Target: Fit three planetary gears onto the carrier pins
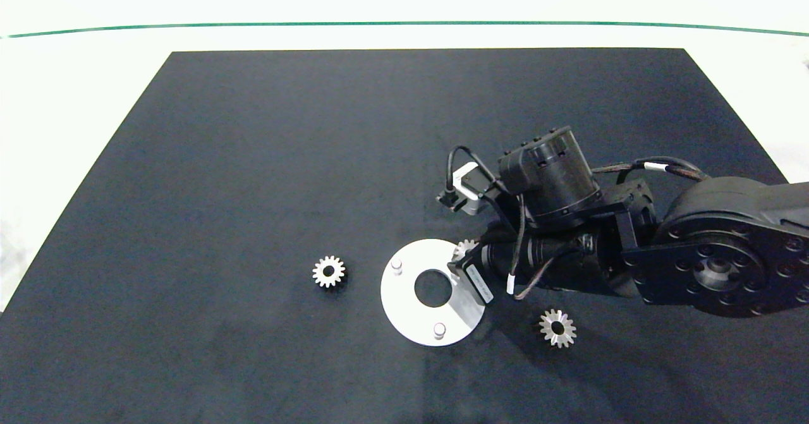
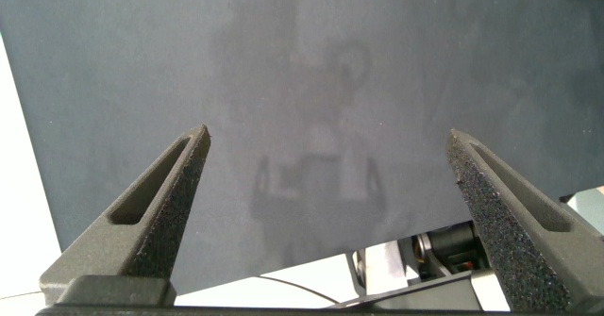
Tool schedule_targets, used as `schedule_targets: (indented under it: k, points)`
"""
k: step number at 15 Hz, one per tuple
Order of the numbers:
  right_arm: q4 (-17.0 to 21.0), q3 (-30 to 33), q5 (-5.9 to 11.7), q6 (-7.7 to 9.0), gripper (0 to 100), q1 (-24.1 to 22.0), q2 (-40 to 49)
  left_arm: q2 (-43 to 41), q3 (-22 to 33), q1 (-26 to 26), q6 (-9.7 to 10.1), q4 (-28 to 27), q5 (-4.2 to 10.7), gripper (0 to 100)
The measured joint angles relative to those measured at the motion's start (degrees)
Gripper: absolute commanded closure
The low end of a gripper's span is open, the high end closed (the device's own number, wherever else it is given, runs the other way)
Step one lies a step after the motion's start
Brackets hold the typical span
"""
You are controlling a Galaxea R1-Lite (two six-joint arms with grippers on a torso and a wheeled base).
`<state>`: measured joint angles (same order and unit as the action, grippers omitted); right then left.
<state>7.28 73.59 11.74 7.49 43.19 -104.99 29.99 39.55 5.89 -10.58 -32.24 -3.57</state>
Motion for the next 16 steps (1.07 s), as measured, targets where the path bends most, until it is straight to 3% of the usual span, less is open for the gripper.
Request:
schedule_targets:
  k: [4, 9, 12, 16]
  points:
    - [0.7, -0.2, -0.02, -0.16, 0, 0.2, 0.4, 0.0, -0.2, -0.1, 0.0, 0.0, -0.01, 0]
    - [8.3, -1.1, -0.02, -0.22, 0, 1.8, 5.7, 0.0, -0.2, -0.1, 0.06, 0.0, -0.01, 0]
    - [10.8, -5.6, 0.39, -0.18, 0, 2.3, 10.2, 0.0, -0.2, -0.2, 0.17, 0.0, -0.01, 0]
    - [10.9, -13.5, 1.4, -0.18, 0, 1.9, 15.3, -0.2, 0.2, -0.3, 0.22, 0.0, 0.07, 0]
